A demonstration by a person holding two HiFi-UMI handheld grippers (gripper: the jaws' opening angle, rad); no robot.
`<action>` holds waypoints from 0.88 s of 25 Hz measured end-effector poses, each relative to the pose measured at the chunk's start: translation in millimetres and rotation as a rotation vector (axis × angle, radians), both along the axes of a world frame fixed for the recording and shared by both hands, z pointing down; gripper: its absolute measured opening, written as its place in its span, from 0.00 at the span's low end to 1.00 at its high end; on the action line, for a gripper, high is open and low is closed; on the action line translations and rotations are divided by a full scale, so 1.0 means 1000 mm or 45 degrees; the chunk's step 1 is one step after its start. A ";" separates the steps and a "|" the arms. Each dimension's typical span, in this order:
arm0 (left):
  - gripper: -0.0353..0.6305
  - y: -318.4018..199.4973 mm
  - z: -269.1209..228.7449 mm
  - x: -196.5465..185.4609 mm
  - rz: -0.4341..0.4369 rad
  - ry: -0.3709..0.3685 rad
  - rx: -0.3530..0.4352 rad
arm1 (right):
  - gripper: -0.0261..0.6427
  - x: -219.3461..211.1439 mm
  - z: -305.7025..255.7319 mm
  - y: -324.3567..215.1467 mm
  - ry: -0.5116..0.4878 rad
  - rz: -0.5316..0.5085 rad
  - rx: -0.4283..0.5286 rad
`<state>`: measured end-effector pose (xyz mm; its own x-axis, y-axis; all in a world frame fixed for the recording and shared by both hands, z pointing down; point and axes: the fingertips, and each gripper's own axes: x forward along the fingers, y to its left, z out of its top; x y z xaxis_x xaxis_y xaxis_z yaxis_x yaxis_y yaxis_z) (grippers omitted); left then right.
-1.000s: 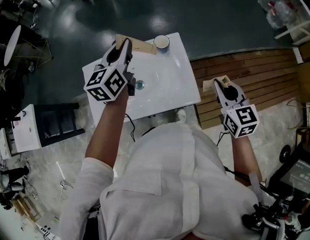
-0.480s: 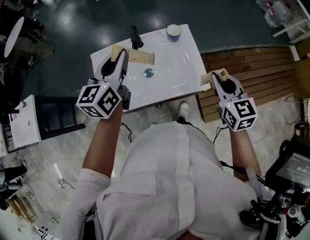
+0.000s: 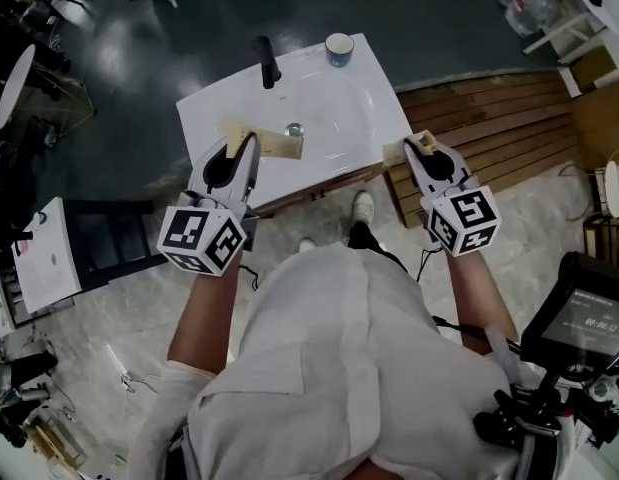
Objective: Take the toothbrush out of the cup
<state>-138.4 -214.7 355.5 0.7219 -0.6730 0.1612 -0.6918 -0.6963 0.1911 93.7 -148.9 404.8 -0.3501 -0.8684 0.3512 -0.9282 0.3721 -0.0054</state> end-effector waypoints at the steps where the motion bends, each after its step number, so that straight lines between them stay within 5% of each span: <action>1: 0.14 0.004 0.002 0.001 0.000 -0.001 0.001 | 0.09 -0.001 0.001 0.003 0.000 -0.002 -0.003; 22: 0.14 0.084 0.032 -0.049 0.095 -0.072 -0.040 | 0.09 -0.093 0.009 0.049 0.035 -0.128 -0.020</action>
